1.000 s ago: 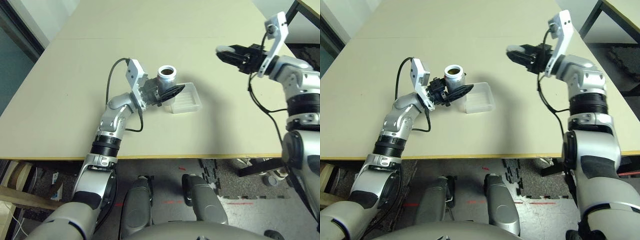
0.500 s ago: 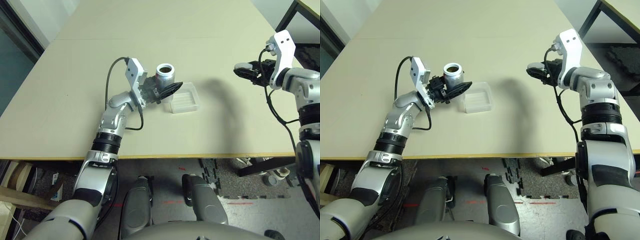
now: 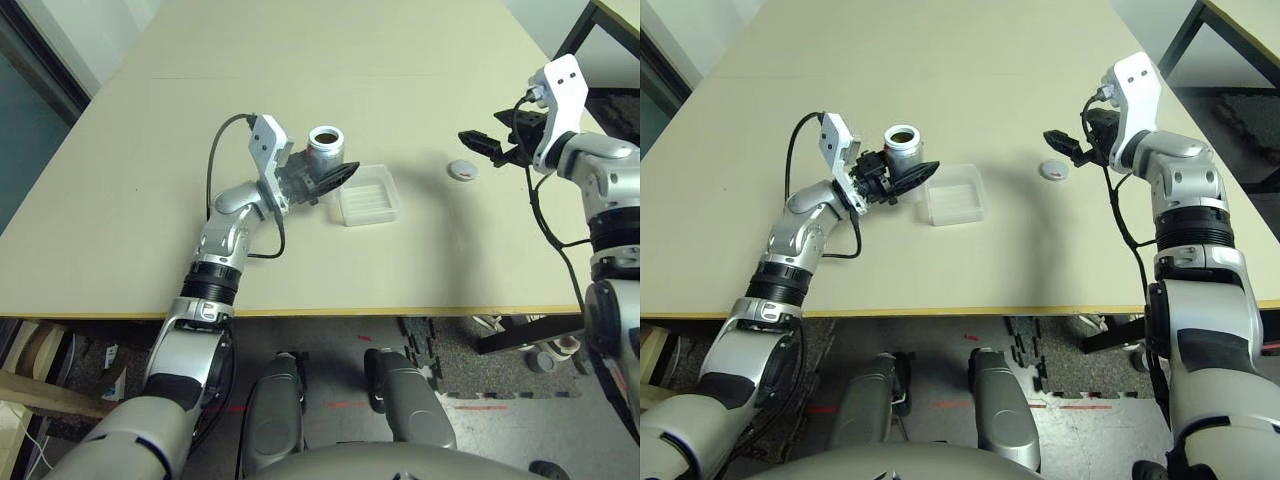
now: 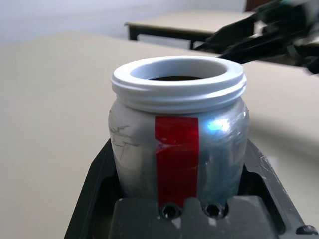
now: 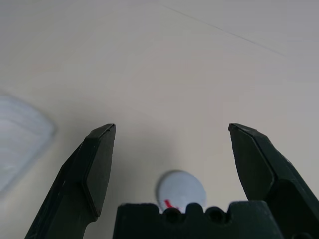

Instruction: Pour the medicine from the bottle into the box.

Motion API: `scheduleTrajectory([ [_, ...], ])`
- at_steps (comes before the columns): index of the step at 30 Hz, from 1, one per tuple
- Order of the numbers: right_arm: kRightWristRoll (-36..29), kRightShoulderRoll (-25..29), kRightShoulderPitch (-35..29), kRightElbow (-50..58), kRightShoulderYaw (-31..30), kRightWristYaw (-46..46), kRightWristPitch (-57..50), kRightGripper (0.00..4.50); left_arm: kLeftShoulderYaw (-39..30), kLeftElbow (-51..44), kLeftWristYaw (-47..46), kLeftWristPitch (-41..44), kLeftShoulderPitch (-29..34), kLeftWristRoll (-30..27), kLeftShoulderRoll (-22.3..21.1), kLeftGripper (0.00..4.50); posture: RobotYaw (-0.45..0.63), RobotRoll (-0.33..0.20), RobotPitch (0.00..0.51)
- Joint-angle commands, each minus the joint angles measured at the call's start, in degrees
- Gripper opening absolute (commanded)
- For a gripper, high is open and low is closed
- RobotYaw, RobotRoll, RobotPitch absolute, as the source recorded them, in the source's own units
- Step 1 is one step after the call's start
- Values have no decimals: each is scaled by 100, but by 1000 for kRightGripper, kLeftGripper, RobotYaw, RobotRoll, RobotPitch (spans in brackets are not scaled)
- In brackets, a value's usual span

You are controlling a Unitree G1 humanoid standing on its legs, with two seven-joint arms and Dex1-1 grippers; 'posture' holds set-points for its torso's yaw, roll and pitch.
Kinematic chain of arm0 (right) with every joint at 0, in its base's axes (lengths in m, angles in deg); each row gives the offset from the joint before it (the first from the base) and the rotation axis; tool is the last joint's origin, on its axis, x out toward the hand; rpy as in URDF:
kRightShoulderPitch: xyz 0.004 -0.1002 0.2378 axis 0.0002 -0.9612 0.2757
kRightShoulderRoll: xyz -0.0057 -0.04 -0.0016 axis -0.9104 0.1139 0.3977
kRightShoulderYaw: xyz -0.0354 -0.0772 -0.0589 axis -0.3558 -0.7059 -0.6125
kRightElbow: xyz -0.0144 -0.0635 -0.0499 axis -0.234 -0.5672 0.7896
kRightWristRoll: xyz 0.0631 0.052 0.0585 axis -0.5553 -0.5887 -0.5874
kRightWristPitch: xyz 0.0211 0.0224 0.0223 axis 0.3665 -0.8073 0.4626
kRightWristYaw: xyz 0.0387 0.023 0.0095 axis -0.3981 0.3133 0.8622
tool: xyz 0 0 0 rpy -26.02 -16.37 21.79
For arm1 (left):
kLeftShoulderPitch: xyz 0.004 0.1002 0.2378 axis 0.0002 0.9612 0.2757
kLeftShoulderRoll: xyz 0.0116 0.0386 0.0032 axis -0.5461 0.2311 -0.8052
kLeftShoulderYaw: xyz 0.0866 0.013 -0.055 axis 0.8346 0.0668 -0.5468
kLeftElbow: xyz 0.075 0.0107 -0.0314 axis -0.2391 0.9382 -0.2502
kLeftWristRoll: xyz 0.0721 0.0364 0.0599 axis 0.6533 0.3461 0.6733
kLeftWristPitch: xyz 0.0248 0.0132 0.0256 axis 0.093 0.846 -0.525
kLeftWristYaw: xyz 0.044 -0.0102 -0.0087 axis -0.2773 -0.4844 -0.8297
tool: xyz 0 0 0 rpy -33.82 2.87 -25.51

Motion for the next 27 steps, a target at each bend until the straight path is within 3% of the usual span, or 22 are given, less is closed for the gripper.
scheduleTrajectory([
  [1, -11, 189, -286, 357, -205, 622, 218, 4500, 74, 415, -230, 281, -232, 367, -220, 2630, -162, 0, 137],
  [7, -73, 475, -739, 840, -486, 1825, 591, 4500, 113, 936, -430, 271, -600, 733, -470, 2630, -161, 0, 136],
  [16, -267, 428, -1075, 1307, -508, 2353, 662, 4500, 210, 1246, -211, 311, -820, 995, -573, 2630, -165, 0, 135],
  [27, -234, 220, -1123, 1382, -558, 2167, 670, 4500, 1327, 1229, -693, -720, -1275, 2611, -807, 2630, -165, 0, 132],
])
